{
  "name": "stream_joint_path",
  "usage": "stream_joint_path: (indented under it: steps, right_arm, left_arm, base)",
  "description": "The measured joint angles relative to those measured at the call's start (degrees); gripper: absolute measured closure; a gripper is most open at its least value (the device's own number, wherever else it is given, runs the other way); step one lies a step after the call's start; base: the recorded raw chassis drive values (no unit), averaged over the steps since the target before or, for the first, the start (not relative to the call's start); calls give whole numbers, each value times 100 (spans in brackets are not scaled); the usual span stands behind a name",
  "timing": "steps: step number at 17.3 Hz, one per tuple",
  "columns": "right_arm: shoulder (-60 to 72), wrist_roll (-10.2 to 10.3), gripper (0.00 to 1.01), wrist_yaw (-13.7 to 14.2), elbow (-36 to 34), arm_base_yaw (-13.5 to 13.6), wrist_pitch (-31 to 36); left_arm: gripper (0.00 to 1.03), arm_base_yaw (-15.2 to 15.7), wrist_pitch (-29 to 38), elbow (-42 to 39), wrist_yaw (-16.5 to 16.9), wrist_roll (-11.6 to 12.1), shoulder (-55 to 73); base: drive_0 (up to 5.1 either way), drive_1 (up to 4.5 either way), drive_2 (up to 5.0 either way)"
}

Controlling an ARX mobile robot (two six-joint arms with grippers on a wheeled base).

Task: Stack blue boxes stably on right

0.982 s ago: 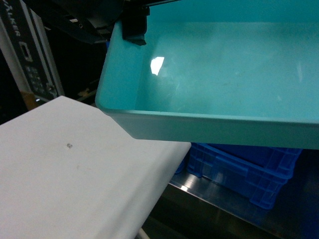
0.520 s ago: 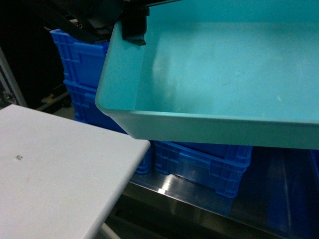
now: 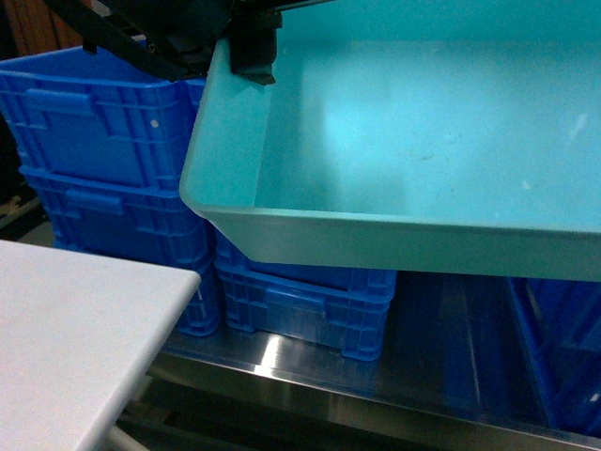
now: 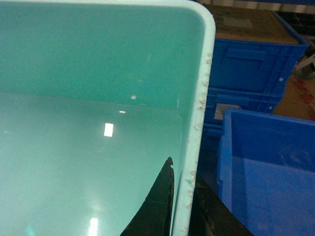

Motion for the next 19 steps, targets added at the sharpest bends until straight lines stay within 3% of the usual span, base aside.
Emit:
stream_joint_path:
  steps: [11, 19]
  right_arm:
    - [0, -2, 94, 2, 0, -13, -7]
    - [-2, 0, 94, 7, -2, 15, -4]
  left_arm:
    - [97, -13, 7, 0, 0, 0, 0]
    - [97, 9, -4, 0, 0, 2, 0]
  base:
    - [-129, -129, -129]
    - [446, -228, -228]
